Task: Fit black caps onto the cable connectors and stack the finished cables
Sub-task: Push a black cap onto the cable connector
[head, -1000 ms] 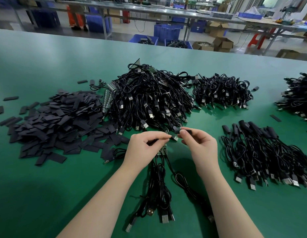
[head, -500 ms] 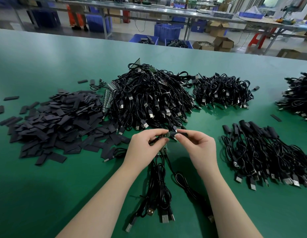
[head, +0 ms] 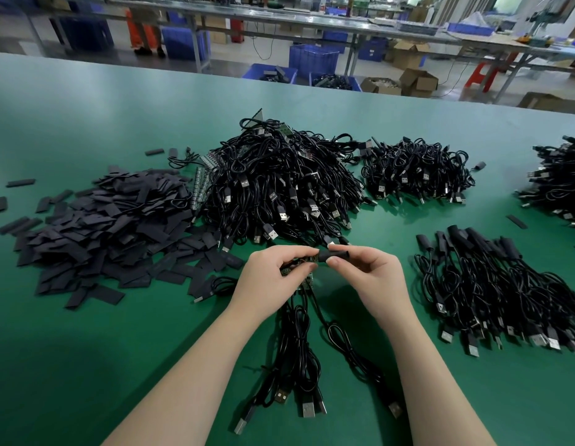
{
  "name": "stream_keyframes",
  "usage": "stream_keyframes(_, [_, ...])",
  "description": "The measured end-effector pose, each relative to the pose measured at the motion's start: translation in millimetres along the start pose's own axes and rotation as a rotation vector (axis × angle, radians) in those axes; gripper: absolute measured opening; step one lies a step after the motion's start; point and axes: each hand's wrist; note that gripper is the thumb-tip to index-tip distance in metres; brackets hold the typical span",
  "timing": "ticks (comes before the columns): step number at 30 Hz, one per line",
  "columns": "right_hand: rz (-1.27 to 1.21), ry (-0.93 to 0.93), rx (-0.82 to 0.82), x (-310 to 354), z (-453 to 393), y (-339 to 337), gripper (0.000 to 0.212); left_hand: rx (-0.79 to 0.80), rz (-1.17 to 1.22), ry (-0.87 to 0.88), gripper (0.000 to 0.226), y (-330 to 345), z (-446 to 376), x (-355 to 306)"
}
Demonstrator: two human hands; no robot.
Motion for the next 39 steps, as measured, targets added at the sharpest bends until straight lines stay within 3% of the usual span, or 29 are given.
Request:
stream_keyframes(17, [0.079,-0.045,0.022,0.3,-0.2,-3.1,0.043,0.031,-0.010,-0.016,0.026,0.0,0.3,-1.0])
stream_keyframes(39, [0.078,-0.076,-0.047,-2.5,4.6,5.1,0.029,0.005,0.002,-0.027,0.026,2.2,0.5,1.5])
Point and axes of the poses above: each hand's wrist, its own z-axis away from the middle knuckle, its own y-axis out of the palm, x = y × z, and after that the axes turned 11 degrees about -x, right-handed
